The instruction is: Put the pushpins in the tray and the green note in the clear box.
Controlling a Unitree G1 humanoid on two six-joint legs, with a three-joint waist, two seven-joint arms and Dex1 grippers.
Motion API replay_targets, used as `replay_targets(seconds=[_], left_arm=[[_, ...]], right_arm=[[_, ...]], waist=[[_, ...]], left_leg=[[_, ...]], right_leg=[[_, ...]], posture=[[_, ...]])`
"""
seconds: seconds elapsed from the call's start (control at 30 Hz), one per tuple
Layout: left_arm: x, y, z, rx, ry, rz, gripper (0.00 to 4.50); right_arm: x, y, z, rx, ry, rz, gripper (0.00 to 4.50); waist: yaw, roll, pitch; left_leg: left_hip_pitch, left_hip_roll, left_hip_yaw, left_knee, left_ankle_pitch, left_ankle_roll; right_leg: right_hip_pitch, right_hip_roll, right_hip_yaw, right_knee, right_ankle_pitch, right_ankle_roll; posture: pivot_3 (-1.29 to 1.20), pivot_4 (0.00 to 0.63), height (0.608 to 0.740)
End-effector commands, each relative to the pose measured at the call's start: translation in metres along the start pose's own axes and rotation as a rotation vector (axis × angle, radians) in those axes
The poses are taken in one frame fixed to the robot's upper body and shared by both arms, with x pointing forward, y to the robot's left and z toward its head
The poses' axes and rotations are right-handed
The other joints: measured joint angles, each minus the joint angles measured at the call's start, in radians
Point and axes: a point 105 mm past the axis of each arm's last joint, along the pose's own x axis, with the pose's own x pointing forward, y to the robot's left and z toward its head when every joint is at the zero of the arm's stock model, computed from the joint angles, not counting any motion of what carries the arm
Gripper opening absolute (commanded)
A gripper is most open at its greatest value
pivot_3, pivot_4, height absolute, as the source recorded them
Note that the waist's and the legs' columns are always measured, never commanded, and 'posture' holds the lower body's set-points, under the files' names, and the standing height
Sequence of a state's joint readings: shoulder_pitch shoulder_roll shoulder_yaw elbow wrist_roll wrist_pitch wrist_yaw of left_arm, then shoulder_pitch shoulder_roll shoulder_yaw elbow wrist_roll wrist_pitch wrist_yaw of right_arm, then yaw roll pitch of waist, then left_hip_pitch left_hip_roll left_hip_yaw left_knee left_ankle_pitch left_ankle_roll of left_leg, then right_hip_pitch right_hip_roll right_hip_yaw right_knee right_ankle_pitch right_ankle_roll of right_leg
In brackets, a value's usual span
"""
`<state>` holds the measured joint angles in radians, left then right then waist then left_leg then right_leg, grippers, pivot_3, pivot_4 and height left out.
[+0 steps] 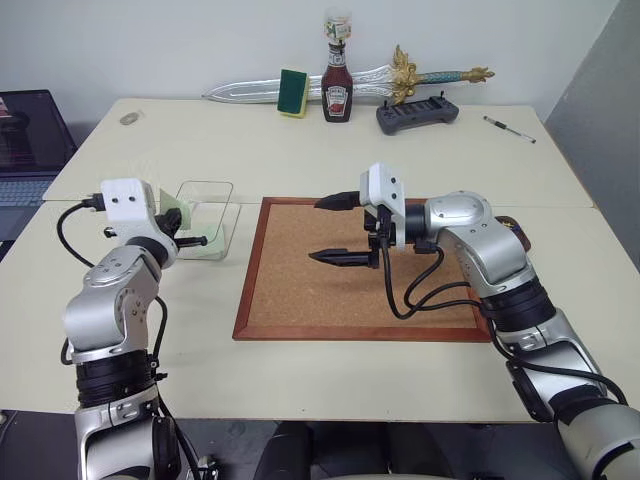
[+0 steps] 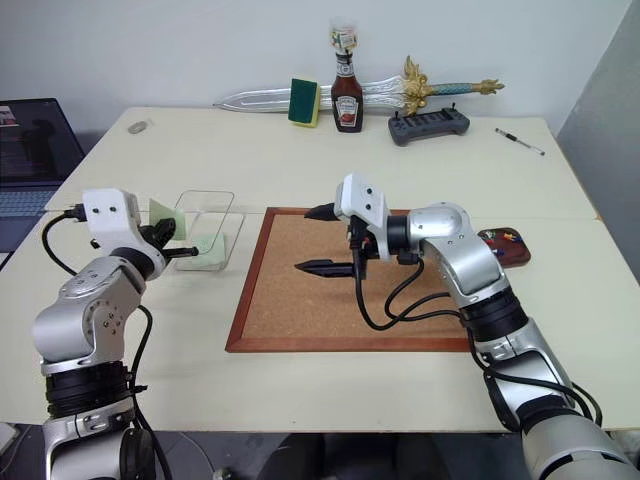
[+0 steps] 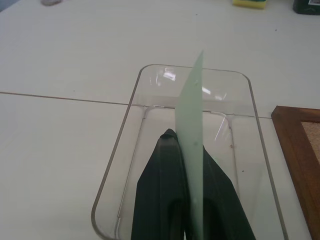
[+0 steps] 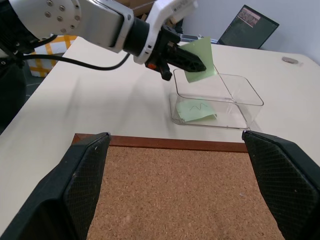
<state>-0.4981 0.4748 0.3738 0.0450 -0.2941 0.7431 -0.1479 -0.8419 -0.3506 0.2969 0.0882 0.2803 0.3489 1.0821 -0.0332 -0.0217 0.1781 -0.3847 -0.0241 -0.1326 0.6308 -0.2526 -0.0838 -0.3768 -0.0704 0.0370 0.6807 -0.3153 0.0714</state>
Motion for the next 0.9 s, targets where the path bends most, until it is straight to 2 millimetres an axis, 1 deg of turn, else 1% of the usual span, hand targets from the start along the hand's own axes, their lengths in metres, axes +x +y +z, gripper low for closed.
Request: replay_targets(seconds=[0.03,0.1,0.13,0.2,0.27,0.37,0.4,0.47,0.5,0.6,0.67,0.77,0.83,0.9], left_arm=[[0.003,0.003,0.021,0.011,-0.072,-0.007,0.43],[0.004,0.002,0.024,0.016,-0.077,-0.016,0.87],[0.004,0.001,0.025,0.020,-0.081,-0.021,0.97],[0.005,0.000,0.027,0.021,-0.086,-0.028,1.44],[0.005,-0.001,0.027,0.019,-0.086,-0.032,1.75],[0.004,-0.003,0.027,0.023,-0.087,-0.034,2.50],[0.004,-0.003,0.027,0.026,-0.089,-0.033,2.64],[0.003,-0.005,0.028,0.023,-0.095,-0.044,3.11],[0.002,-0.007,0.030,0.019,-0.102,-0.054,3.38],[-0.002,-0.013,0.036,0.044,-0.136,-0.086,4.00],[-0.006,-0.021,0.045,0.128,-0.186,-0.128,4.41],[-0.017,-0.040,0.057,0.207,-0.242,-0.243,4.41],[-0.028,-0.054,0.060,0.214,-0.252,-0.358,4.41],[-0.037,-0.061,0.061,0.185,-0.249,-0.424,4.41]], right_arm=[[-0.001,0.002,0.009,-0.029,-0.028,-0.007,4.50],[-0.002,0.003,0.009,-0.026,-0.027,-0.012,4.50],[-0.002,0.003,0.009,-0.022,-0.029,-0.018,4.50],[-0.003,0.003,0.009,-0.017,-0.032,-0.027,4.50],[-0.004,0.003,0.009,-0.014,-0.033,-0.033,4.50],[-0.005,0.002,0.008,-0.010,-0.038,-0.051,4.50],[-0.005,0.001,0.008,-0.008,-0.040,-0.057,4.50],[-0.006,0.000,0.009,-0.008,-0.043,-0.068,4.50],[-0.006,-0.001,0.009,-0.010,-0.047,-0.079,4.50],[-0.007,-0.005,0.010,-0.015,-0.061,-0.114,4.50],[-0.010,-0.010,0.011,-0.017,-0.074,-0.158,4.50],[-0.019,-0.018,0.008,0.000,-0.072,-0.229,4.50],[-0.032,-0.023,0.000,0.028,-0.050,-0.290,4.50],[-0.050,-0.023,-0.008,0.079,-0.022,-0.324,4.50]], waist=[[-0.001,0.000,0.000],[-0.003,0.000,0.000],[-0.003,0.000,0.000],[-0.005,0.000,0.000],[-0.007,0.000,0.000],[-0.009,0.000,0.000],[-0.009,0.000,0.000],[-0.010,0.000,0.000],[-0.010,0.000,0.000],[-0.010,0.000,0.000],[-0.011,0.000,0.000],[-0.011,0.000,0.000],[-0.011,0.000,0.000],[-0.008,0.000,0.000]], left_leg=[[0.000,0.000,0.000,0.000,0.000,0.000],[0.000,0.000,0.000,0.000,0.000,0.000],[0.000,0.000,0.000,0.000,0.000,0.000],[-0.001,0.000,0.000,0.000,0.000,0.000],[-0.001,0.000,0.000,0.000,0.000,0.000],[-0.001,0.000,0.000,0.000,0.000,0.000],[-0.001,0.000,0.000,0.000,0.000,0.000],[-0.001,0.000,0.000,0.000,0.000,0.000],[-0.001,0.000,0.000,0.000,0.000,0.000],[-0.001,0.000,0.000,0.000,0.000,0.000],[-0.001,0.000,0.000,0.000,0.000,0.000],[-0.001,0.000,0.001,0.000,0.000,0.000],[-0.002,0.000,0.001,0.000,0.000,0.000],[-0.002,0.000,0.001,-0.001,0.000,0.000]], right_leg=[[0.000,0.000,0.000,0.000,0.000,0.000],[-0.001,0.000,0.000,0.000,0.000,0.000],[-0.001,0.000,0.000,0.000,0.000,0.000],[-0.002,0.000,0.000,0.001,0.000,0.000],[-0.002,0.000,0.000,0.001,0.000,0.000],[-0.002,0.000,0.001,0.001,0.000,0.000],[-0.002,0.000,0.000,0.001,0.000,0.000],[-0.002,0.000,0.000,0.001,0.000,0.000],[-0.002,0.000,0.000,0.001,0.000,0.000],[-0.002,0.000,0.000,0.001,0.000,0.000],[-0.003,0.000,0.000,0.001,0.000,0.000],[-0.003,0.000,0.001,0.001,0.000,-0.001],[-0.003,0.000,0.001,0.001,0.000,-0.001],[-0.003,0.000,0.001,0.001,0.000,-0.001]], posture=[[0.00,0.150,0.740],[0.00,0.150,0.740],[0.00,0.150,0.740],[0.00,0.150,0.740],[0.00,0.150,0.740],[0.00,0.150,0.740],[0.00,0.150,0.740],[0.00,0.150,0.740],[0.00,0.150,0.740],[0.00,0.150,0.740],[0.00,0.150,0.740],[0.00,0.150,0.740],[0.00,0.150,0.740],[0.00,0.150,0.740]])
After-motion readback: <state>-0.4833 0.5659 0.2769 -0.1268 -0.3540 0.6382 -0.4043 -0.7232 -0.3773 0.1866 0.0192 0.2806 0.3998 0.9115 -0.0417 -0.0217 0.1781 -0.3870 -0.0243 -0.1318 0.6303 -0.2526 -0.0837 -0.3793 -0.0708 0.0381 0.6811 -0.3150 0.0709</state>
